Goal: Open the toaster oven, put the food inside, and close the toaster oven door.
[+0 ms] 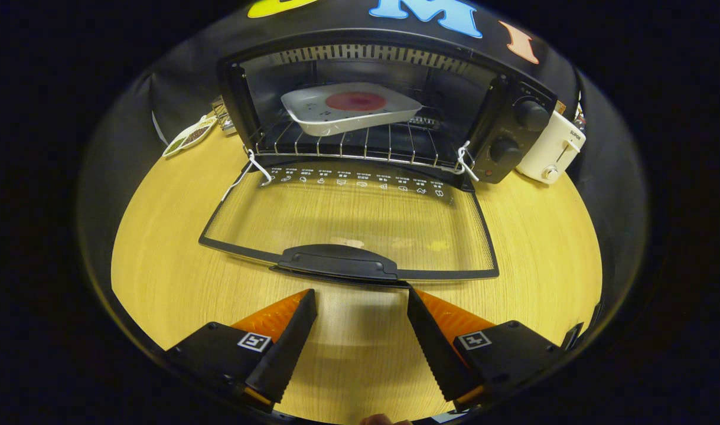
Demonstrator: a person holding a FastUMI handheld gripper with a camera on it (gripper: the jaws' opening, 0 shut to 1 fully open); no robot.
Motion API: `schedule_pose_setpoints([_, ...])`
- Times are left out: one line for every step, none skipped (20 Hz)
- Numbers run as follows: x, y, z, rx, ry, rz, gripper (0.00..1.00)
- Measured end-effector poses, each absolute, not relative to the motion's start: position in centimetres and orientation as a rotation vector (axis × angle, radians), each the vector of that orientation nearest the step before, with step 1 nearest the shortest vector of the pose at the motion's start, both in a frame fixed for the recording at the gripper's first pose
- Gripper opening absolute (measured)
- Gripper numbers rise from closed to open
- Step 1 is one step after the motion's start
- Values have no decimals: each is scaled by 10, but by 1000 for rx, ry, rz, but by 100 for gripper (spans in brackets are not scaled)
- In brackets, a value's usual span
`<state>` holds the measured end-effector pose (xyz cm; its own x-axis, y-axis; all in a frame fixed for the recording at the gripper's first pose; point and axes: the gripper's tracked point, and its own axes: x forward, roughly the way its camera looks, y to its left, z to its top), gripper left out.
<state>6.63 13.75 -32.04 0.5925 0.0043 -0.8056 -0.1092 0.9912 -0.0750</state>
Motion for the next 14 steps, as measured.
schedule_pose_setpoints([70, 138, -320, -114, 927, 69, 99])
schedule_pose_setpoints([73, 136, -321, -111, 924, 61, 99])
schedule_pose_setpoints([75, 136, -321, -98, 927, 59, 99])
schedule_pose_setpoints([75, 137, -321, -82, 939, 53, 99])
schedule_pose_setpoints([75, 138, -320, -72, 947, 46, 99])
schedule_pose_setpoints([76, 138, -320, -74, 945, 43, 99])
schedule_pose_setpoints([76, 138, -320, -85, 942, 40, 99])
schedule_pose_setpoints([76, 137, -319, -103, 948, 43, 99])
schedule_pose_setpoints([76, 138, -315, -107, 946, 47, 99])
schedule_pose_setpoints([75, 138, -313, -103, 945, 50, 99])
schedule_pose_setpoints([74, 138, -308, -103, 936, 57, 99])
schedule_pose_setpoints([72, 138, -304, -110, 925, 68, 99])
schedule_pose_setpoints([72, 138, -298, -124, 909, 80, 99])
schedule_pose_setpoints([71, 137, -292, -139, 892, 90, 99])
